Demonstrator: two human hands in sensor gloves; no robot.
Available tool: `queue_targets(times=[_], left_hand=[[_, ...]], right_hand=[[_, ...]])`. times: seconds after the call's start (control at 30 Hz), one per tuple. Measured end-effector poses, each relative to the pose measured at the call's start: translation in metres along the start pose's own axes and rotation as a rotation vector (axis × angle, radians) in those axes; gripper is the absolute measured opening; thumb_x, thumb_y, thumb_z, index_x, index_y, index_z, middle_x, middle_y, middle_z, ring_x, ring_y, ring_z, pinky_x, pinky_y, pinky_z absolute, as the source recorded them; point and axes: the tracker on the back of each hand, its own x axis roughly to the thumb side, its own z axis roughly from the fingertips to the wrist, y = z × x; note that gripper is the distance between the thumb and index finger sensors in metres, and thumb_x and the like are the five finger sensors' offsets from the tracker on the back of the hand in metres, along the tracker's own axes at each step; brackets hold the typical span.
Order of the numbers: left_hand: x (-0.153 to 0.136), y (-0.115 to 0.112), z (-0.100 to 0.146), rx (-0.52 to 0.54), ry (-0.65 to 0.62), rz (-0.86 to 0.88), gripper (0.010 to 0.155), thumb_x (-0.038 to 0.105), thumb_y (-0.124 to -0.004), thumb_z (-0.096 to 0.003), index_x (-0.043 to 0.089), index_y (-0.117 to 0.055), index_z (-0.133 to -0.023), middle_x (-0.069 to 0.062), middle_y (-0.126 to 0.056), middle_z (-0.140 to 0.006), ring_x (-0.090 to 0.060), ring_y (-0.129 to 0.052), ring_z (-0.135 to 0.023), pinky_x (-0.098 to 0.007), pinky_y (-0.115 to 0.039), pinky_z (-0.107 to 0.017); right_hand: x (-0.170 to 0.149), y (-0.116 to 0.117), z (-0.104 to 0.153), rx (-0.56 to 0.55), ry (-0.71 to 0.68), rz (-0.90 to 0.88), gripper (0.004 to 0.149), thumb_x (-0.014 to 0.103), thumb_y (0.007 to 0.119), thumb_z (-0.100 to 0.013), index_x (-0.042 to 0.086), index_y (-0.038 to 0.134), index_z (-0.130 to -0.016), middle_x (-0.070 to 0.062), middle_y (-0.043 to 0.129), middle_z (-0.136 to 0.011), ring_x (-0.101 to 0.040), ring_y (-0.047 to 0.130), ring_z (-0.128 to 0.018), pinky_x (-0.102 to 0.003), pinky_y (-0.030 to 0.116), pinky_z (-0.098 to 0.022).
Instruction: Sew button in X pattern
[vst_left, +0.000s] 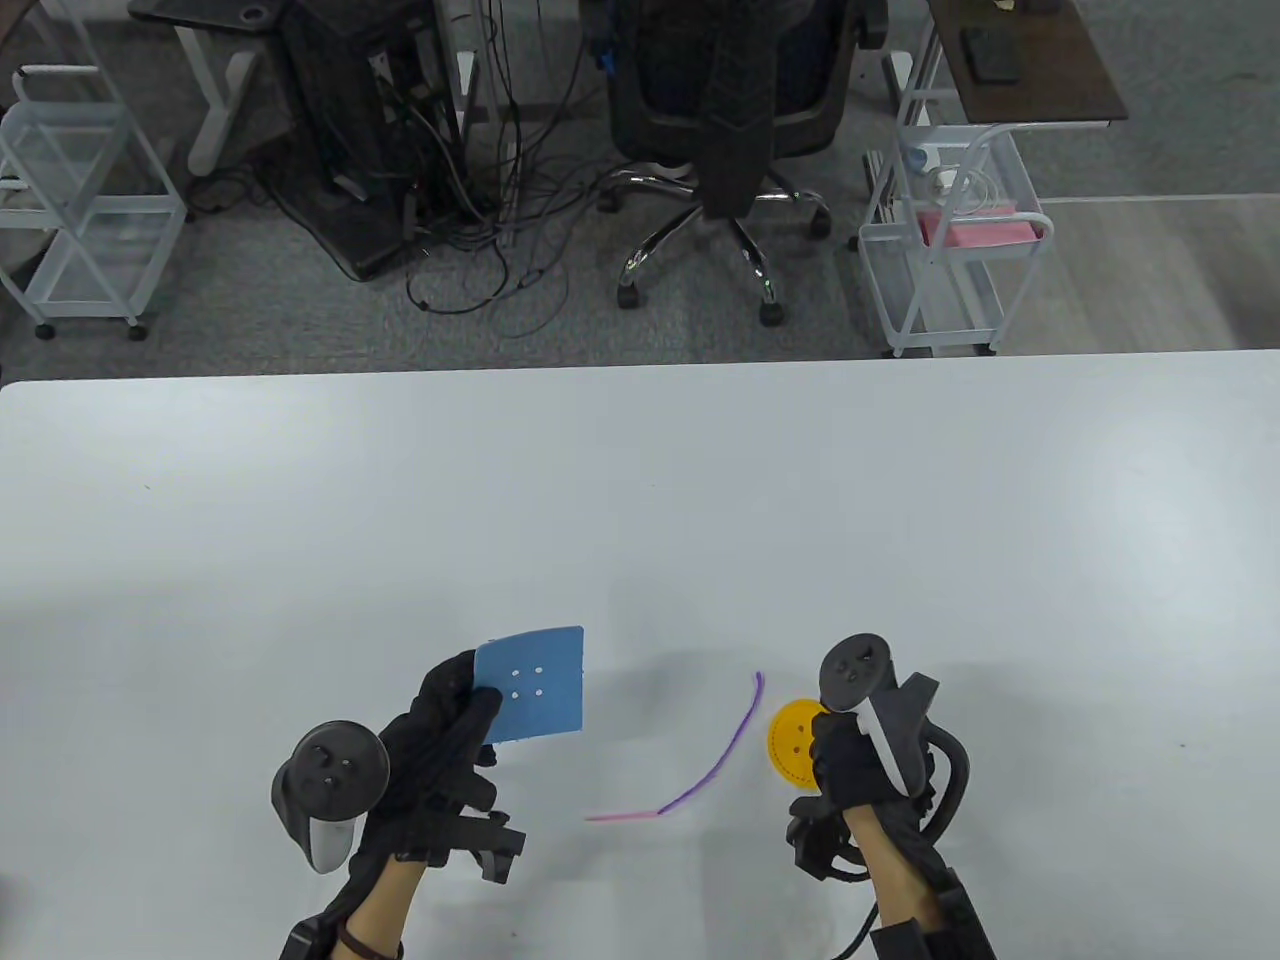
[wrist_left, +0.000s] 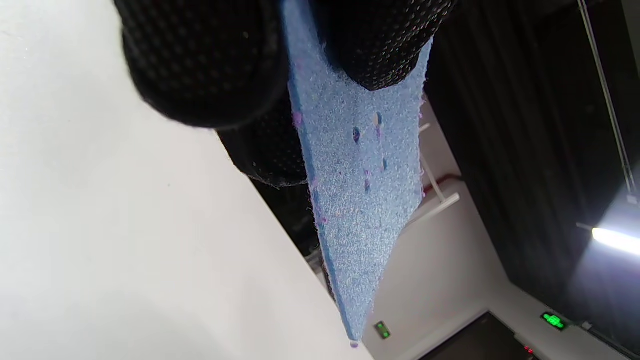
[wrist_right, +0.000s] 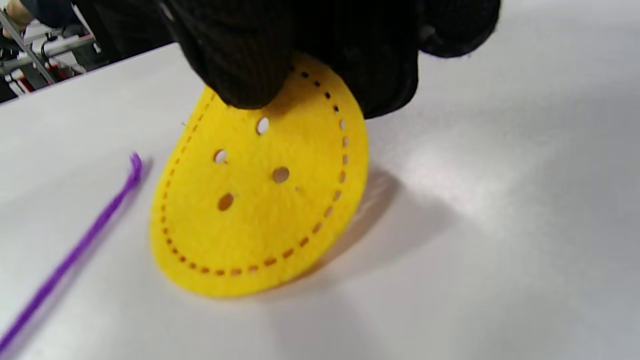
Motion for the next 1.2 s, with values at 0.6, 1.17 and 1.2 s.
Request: queue_targets(times=[0.6, 1.17, 1.2], left_hand=[[0.000, -0.005, 0.002, -0.017, -0.002, 0.028, 0.042, 0.020, -0.075, -0.0556, 0.008, -0.068, -0.095, -0.019, -0.092, -0.079, -0.025, -0.110, -0.046, -0.023, -0.096, -0.024], [0.006, -0.033, 0.003, -0.178, -0.029, 0.139, 0.043, 0.015, -0.072, -0.0563, 0.005, -0.065, -0.098, -0.024, -0.089, -0.083, -0.027, -0.109, -0.056, -0.021, -0.098, -0.032], [0.006, -0.034, 0.003, -0.185, -0.031, 0.149, 0.044, 0.015, -0.072, -0.0563, 0.005, -0.065, -0.098, -0.024, -0.089, -0.084, -0.027, -0.109, -0.056, -0.022, -0.098, -0.032]], right_hand=[[-0.015, -0.048, 0.026, -0.178, -0.122, -0.337, 0.039, 0.027, 0.082, -0.049, 0.023, 0.079, -0.088, -0.007, 0.086, -0.084, -0.028, 0.087, -0.066, -0.045, 0.072, -0.055], [0.059, -0.053, 0.077, -0.010, -0.628, -0.560, 0.039, 0.027, 0.082, -0.047, 0.017, 0.083, -0.084, -0.012, 0.090, -0.075, -0.028, 0.090, -0.054, -0.046, 0.075, -0.044], [0.064, -0.052, 0.079, 0.007, -0.645, -0.565, 0.039, 0.027, 0.082, -0.046, 0.017, 0.083, -0.084, -0.012, 0.090, -0.075, -0.028, 0.090, -0.054, -0.045, 0.075, -0.044]])
